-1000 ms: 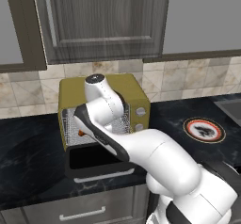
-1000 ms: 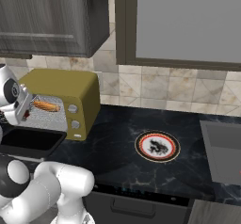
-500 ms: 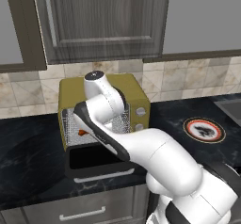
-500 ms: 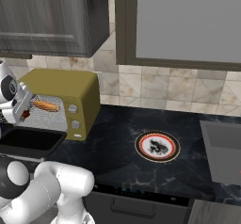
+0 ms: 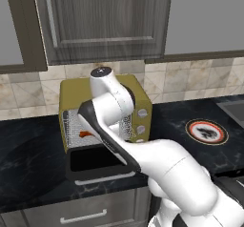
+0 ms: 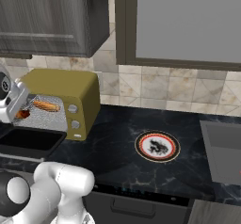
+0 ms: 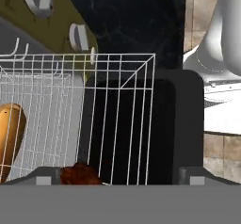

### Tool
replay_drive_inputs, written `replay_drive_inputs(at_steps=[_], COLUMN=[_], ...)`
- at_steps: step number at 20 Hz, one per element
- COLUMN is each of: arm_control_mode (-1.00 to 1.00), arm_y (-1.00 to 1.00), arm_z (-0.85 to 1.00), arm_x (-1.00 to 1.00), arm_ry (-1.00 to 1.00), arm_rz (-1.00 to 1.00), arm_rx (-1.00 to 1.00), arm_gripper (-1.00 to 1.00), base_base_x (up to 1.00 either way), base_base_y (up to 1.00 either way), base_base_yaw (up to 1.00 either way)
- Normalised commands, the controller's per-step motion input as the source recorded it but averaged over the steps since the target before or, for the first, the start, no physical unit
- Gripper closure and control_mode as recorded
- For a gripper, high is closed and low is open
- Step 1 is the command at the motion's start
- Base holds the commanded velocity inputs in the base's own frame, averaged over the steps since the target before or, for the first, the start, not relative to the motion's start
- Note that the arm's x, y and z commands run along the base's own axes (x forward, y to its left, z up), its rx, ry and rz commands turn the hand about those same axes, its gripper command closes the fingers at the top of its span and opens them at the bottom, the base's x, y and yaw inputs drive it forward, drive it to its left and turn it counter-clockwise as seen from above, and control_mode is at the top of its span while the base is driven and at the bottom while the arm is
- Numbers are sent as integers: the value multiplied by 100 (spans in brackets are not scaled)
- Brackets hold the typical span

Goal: Open the toaster oven door. Place the hotdog bun on the bottom rack in the toaster oven and place the chicken drumstick on the top rack.

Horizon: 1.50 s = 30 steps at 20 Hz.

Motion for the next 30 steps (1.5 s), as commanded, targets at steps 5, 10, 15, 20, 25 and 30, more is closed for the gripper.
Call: replay_drive_inputs(at_steps=[5, 10, 15, 20, 25, 30], arm_control_mode=[-100, -100, -100, -100, -100, -100], arm_y=[-1, -2, -3, -4, 3, 6], arm_z=[9, -2, -16, -27, -32, -26], arm_x=[-51, -36, -11, -4, 13, 29], arm_ry=[0, 0, 0, 0, -2, -5], arm_rz=[55, 81, 76, 71, 46, 31], arm_rx=[0, -1, -2, -9, -7, -1], arm_gripper=[-100, -100, -100, -100, -100, -100], base_base_x=[0, 0, 0, 0, 0, 0], base_base_y=[0, 0, 0, 0, 0, 0], base_base_yaw=[0, 0, 0, 0, 0, 0])
